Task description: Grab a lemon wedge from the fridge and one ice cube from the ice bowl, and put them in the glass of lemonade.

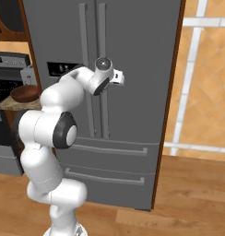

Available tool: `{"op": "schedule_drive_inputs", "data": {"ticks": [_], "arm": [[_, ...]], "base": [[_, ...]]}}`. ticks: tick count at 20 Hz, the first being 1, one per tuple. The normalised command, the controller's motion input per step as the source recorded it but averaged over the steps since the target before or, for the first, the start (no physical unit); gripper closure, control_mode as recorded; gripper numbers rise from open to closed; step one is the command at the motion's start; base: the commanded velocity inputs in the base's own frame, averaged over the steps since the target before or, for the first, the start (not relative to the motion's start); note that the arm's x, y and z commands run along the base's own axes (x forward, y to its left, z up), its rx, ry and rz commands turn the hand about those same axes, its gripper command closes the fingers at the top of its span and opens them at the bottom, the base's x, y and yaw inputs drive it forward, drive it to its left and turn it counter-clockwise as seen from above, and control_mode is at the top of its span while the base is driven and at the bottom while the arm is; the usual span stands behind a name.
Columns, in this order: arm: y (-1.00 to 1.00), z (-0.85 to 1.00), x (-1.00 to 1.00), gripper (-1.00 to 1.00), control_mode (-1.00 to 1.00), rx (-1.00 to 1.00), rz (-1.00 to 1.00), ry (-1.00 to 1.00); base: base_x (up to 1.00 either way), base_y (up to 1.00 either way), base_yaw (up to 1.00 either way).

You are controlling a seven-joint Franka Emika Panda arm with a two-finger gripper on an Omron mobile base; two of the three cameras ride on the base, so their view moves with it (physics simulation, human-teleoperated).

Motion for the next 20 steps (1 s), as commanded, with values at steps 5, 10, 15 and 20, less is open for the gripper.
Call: {"op": "schedule_drive_inputs", "data": {"ticks": [5, 10, 15, 20], "arm": [[0.0, 0.0, 0.08, 1.0, -1.0, 0.0, 0.0, 0.0], [0.0, 0.0, 0.03, 1.0, -1.0, 0.0, 0.0, 0.0], [-0.25, 0.0, 0.0, 1.0, -1.0, 0.0, -0.07, 0.0], [-0.53, 0.07, -0.05, 1.0, -1.0, 0.0, -0.12, 0.0]], "base": [[0.0, 0.0, 0.0], [0.0, 0.0, 0.0], [0.0, 0.0, 0.0], [0.0, 0.0, 0.0]]}}
